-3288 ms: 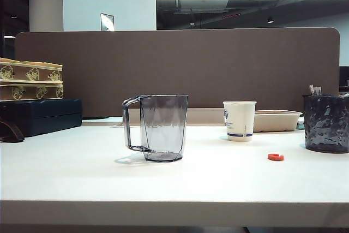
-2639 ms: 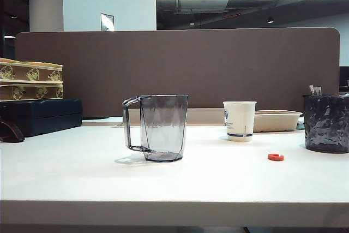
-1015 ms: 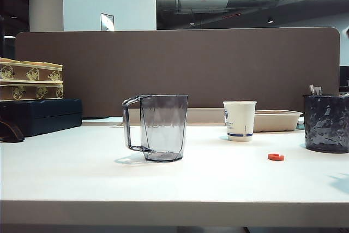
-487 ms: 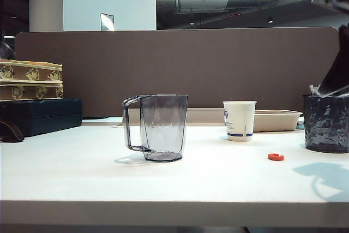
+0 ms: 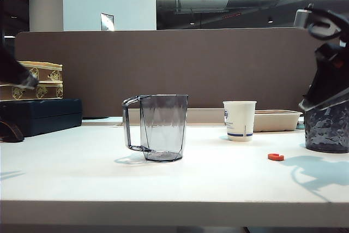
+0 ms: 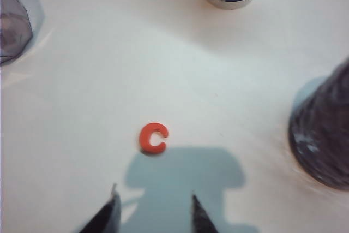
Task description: Pick up the letter "c" and put it in the paper cup.
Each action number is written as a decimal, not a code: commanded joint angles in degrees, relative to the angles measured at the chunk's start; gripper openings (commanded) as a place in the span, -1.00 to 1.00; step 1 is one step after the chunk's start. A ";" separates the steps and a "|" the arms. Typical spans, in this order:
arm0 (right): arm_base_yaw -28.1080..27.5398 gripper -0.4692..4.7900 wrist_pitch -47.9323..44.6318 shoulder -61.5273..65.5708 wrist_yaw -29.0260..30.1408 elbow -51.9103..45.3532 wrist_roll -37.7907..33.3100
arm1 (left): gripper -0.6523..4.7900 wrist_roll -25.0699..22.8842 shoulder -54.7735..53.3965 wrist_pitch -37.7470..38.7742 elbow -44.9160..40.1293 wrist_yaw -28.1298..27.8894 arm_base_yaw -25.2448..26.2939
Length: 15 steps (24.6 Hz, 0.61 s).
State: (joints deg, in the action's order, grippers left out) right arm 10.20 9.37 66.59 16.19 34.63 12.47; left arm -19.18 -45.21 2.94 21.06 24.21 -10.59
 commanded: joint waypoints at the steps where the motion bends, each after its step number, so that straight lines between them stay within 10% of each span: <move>1: 1.38 0.00 -4.02 1.92 0.63 0.26 -0.50 | -0.53 1.20 -1.07 -5.07 0.15 -0.44 -0.02; 15: 4.50 0.00 -12.90 14.03 -4.90 0.24 -5.03 | -0.53 1.18 -1.33 -5.79 0.13 -6.19 -0.02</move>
State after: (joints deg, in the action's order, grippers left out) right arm 14.63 -1.91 80.27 11.49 34.61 8.71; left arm -18.17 -46.57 -2.17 21.06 18.37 -10.59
